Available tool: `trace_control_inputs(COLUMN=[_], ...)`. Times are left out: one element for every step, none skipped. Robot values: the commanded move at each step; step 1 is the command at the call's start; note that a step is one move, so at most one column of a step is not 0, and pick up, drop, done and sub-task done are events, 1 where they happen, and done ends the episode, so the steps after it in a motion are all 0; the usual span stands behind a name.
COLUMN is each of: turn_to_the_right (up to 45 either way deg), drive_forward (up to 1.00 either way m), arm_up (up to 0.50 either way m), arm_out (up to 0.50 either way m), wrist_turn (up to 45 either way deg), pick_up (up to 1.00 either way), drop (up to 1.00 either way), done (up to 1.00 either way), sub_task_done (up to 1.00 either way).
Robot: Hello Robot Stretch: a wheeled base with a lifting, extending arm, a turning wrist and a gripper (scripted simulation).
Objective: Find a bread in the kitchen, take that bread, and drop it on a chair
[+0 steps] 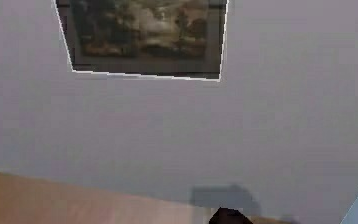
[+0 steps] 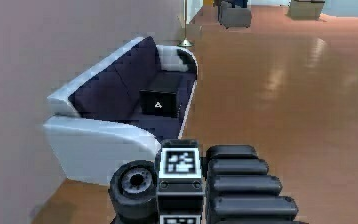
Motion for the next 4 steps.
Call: trace_control_inputs(turn_to_the_right=[-36.0,45.0,45.0,42.0], drive_forward=[0.0,0.0,0.0,0.0], arm_up=[0.0,0.0,0.0,0.0], arm_out=[0.0,0.0,0.0,0.0], wrist_turn=[0.0,0.0,0.0,0.0], pick_up=[0.0,0.0,0.0,0.0], drop=[0.0,0.0,0.0,0.0], done=[0.0,0.0,0.0,0.0], sub_task_done=[0.0,0.0,0.0,0.0])
